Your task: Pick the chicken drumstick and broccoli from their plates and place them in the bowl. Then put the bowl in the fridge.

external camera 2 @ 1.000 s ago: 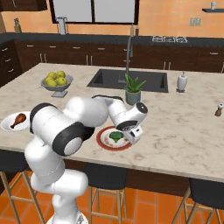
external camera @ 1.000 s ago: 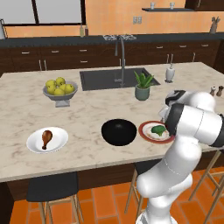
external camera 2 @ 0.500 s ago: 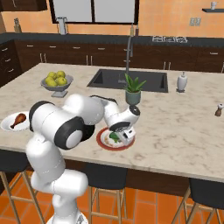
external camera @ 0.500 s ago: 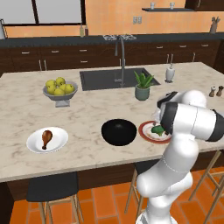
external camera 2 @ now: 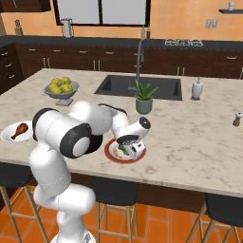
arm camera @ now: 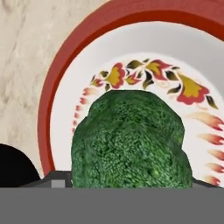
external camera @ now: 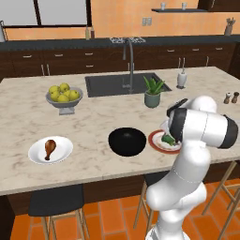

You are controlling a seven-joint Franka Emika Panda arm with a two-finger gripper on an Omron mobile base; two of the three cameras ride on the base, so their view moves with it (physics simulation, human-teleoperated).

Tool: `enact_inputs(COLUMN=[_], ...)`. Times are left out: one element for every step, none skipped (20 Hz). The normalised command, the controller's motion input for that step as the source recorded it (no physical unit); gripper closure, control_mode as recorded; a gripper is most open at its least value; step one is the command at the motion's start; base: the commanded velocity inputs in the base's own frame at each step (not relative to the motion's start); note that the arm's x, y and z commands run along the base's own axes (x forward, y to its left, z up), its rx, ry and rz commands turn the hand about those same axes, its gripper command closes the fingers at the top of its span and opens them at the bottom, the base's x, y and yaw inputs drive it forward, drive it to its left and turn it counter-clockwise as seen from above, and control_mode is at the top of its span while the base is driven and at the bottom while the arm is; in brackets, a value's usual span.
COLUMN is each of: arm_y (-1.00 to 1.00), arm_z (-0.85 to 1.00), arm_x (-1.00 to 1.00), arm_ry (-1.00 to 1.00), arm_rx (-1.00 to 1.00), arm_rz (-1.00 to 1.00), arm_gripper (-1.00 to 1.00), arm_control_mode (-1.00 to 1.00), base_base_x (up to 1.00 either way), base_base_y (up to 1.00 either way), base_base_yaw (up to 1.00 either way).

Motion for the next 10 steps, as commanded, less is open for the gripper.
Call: enact_inputs(arm_y=[0.44,0.39,0.47,0.46,0.64,0.88,1.0,1.0,1.0,1.0], arm_z=[0.29,0.66,1.0,1.0,1.0,1.0,1.0,1.0,1.0,1.0], arm_x=[-0.46,-0.74,-0.89,-1.0,-0.96,-0.74,-0.55,-0.44,-0.33,-0.18], arm_ry=[-0.15,-0.12,-0.08,-0.1,-0.04,0.0,0.0,0.01,0.04,0.08], arm_rx=[-0.05,-0.04,-0.04,-0.03,0.0,0.0,0.0,0.0,-0.01,-0.03], arm_rz=[0.0,0.0,-0.01,0.0,0.0,0.0,0.0,0.0,0.0,0.0], arm_gripper=[1.0,1.0,1.0,1.0,1.0,1.0,1.0,1.0,1.0,1.0], arm_control_mode=[-1.0,-1.0,-1.0,-1.0,-1.0,-1.0,-1.0,-1.0,-1.0,-1.0], base_base_x=[0.0,0.0,0.0,0.0,0.0,0.0,0.0,0.0,0.0,0.0], base_base_y=[0.0,0.0,0.0,0.0,0.0,0.0,0.0,0.0,0.0,0.0], base_base_yaw=[0.0,0.0,0.0,0.0,0.0,0.0,0.0,0.0,0.0,0.0])
